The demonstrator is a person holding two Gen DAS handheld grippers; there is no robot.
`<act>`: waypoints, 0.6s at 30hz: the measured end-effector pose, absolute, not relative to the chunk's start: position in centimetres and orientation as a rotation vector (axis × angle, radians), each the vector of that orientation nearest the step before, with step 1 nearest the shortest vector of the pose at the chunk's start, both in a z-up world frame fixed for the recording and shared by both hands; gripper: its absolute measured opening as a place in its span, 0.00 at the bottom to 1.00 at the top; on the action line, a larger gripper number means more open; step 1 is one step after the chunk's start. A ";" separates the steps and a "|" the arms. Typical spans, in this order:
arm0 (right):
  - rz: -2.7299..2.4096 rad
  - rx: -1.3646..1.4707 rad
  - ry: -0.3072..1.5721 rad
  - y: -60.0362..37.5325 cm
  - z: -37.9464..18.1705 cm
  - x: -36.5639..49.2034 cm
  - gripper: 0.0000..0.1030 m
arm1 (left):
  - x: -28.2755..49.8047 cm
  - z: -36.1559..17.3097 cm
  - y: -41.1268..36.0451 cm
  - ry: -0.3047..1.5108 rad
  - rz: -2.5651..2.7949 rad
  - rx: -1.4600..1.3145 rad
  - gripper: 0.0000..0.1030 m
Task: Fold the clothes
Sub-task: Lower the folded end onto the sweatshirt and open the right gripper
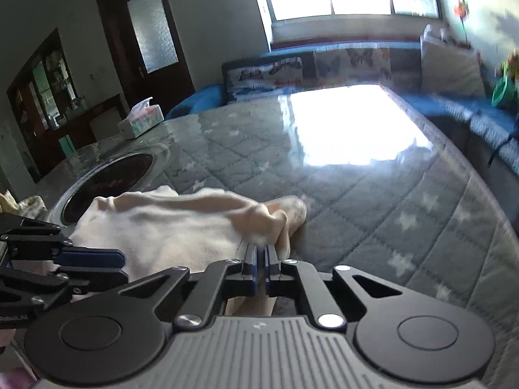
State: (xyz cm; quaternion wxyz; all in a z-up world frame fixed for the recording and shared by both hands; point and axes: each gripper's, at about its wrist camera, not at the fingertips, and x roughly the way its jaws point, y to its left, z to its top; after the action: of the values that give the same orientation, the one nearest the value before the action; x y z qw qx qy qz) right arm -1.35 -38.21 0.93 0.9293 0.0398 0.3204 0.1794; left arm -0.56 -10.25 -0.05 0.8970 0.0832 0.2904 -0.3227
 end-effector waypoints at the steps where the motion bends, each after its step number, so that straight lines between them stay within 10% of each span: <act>1: 0.362 0.060 0.639 -38.1 1.3 -1.6 0.03 | -0.4 -0.3 -10.4 0.612 -0.672 0.170 0.17; 18: 0.494 -0.025 0.613 -37.1 3.6 -4.7 0.04 | -0.4 -1.1 -11.6 0.613 -0.703 0.171 0.17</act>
State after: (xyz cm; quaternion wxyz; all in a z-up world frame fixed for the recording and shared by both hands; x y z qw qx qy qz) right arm -4.71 -37.08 3.60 0.9234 -0.0122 0.2987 0.2407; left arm -0.40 -11.64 -1.10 0.8897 0.0822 0.2951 -0.3384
